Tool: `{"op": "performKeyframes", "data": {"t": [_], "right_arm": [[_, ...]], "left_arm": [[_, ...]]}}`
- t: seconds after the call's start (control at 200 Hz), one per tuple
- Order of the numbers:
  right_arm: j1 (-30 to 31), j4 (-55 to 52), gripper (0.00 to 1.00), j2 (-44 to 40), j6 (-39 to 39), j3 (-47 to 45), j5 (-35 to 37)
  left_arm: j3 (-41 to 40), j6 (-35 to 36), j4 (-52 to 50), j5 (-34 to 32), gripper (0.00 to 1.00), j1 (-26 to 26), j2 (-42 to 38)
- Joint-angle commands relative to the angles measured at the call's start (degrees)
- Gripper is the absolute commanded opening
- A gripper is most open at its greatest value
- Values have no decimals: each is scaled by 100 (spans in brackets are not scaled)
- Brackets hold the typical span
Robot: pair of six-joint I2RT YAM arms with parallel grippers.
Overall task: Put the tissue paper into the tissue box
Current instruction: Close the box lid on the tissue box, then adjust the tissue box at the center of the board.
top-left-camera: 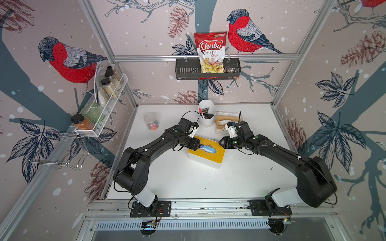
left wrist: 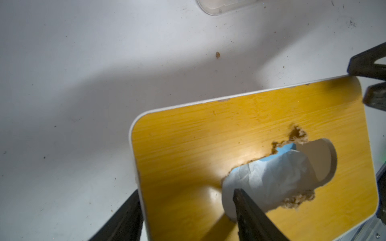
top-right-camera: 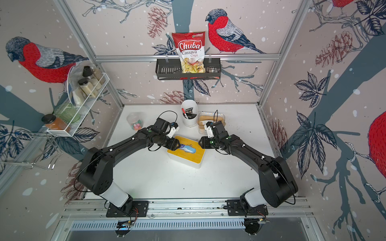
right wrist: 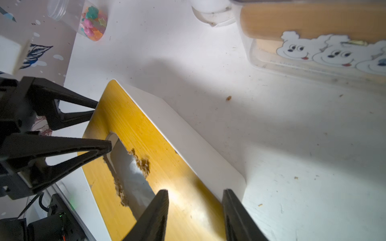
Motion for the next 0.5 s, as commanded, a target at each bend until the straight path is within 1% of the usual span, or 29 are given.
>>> {"op": "performKeyframes", "data": {"t": [0.0,0.105,0.23,0.34,0.425,0.495], "right_arm": [[20,-150,48,76,-212,-42,-106],[51,-240,48,87,-348,-64,-396],[180,-370,48,78,-405,-92,-884],[563,-389,48,12,-436,-177,-1173],[981,-244,48,34,-442,-260,-1447],[1266,-116,48,99,-503,-249,-1621]], "left_arm": [[225,67,-115,-103,76,-12,48],[340,4,-115,-308,84,-7,-56],[127,-62,-123,-461,92,37,-342],[-126,-342,-108,-454,92,253,-559],[-306,-649,-60,-440,91,476,-765],[-448,-954,-155,-711,90,628,-941]]}}
